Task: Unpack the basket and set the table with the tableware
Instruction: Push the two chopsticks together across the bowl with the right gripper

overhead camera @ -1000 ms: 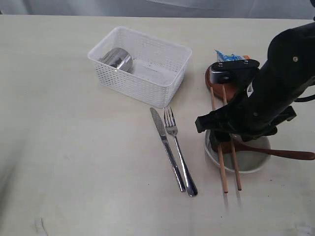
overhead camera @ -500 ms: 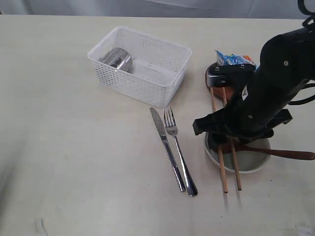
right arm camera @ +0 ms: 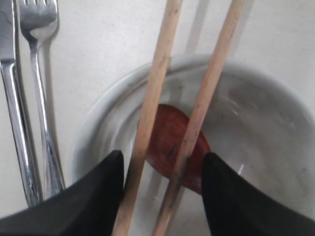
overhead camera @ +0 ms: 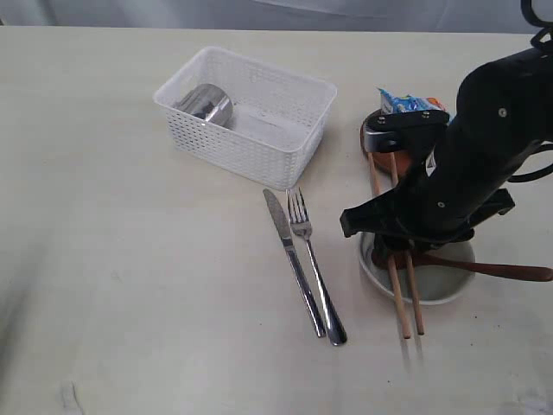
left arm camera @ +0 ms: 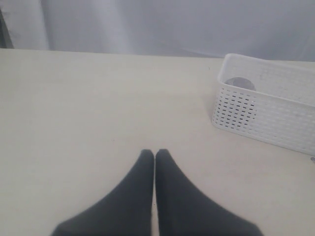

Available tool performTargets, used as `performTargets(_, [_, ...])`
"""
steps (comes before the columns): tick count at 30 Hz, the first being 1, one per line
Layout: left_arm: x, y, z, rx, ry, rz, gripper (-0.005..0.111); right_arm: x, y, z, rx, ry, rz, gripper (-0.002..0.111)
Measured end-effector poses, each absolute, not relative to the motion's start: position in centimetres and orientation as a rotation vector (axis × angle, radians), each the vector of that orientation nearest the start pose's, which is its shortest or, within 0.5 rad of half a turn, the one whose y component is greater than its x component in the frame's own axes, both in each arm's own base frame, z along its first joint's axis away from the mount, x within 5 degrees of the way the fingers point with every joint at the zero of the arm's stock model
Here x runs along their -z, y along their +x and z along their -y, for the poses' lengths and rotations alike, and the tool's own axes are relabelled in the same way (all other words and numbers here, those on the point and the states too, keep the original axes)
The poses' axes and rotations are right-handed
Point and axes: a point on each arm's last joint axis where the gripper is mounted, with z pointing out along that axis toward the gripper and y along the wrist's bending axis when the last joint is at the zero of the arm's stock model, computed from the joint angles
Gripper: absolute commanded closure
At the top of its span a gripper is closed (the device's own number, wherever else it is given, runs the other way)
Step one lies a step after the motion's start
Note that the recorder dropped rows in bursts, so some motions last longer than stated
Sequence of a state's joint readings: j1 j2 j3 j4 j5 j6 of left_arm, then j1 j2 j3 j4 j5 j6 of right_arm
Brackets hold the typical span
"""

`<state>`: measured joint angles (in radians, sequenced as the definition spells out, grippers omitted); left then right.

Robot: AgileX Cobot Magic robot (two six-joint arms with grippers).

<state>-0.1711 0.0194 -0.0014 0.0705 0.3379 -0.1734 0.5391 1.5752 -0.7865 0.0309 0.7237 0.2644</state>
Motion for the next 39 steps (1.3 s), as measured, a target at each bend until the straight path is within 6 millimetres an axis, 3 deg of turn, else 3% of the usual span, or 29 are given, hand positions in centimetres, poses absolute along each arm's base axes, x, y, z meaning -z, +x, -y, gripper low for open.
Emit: performTargets(39, [-18.22,5.43,0.72,0.173,0.043,-1.842,0.106,-17.0,22.17,-13.15,-0.069,-0.35,-2.992,0.062])
